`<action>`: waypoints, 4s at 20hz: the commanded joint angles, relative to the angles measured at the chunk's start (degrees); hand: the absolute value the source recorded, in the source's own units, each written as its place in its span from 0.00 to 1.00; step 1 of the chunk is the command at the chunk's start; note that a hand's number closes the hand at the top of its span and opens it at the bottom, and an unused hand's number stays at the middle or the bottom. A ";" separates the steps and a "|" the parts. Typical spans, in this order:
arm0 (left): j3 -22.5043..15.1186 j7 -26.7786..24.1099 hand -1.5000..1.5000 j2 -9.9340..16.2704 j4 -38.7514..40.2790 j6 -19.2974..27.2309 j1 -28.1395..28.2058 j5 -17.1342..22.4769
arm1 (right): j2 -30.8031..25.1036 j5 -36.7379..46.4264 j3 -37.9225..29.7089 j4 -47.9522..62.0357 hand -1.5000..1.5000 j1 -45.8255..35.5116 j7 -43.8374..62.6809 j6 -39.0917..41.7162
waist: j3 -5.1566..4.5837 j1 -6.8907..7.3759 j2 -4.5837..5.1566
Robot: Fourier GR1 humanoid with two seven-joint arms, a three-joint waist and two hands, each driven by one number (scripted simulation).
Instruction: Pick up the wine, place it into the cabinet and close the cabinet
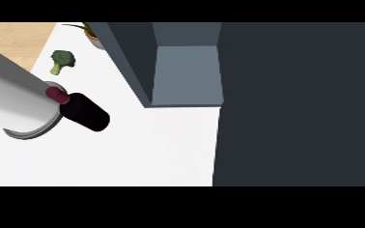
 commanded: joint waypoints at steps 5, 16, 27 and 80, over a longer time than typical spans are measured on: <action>-3.44 -11.04 0.00 -2.40 15.48 -8.41 0.14 -5.93 | 0.41 -5.08 -0.16 -10.13 0.00 3.92 2.91 0.56 | -0.05 -0.56 0.15; -4.31 -27.58 0.00 -4.73 32.10 -5.45 -3.26 -17.85 | -0.38 -8.41 -5.13 -5.90 0.00 4.76 -0.73 3.99 | 0.02 0.09 0.20; -2.15 -37.85 0.00 -1.78 54.80 -15.01 -6.09 -16.33 | 0.82 -6.52 -2.34 -3.70 0.00 8.77 -6.29 7.43 | -0.05 -0.76 0.35; -15.66 -78.38 1.00 -9.94 90.53 -23.29 -15.86 -33.41 | 3.41 -3.60 -3.50 -2.58 0.00 8.81 -6.20 9.80 | 0.04 0.81 -0.04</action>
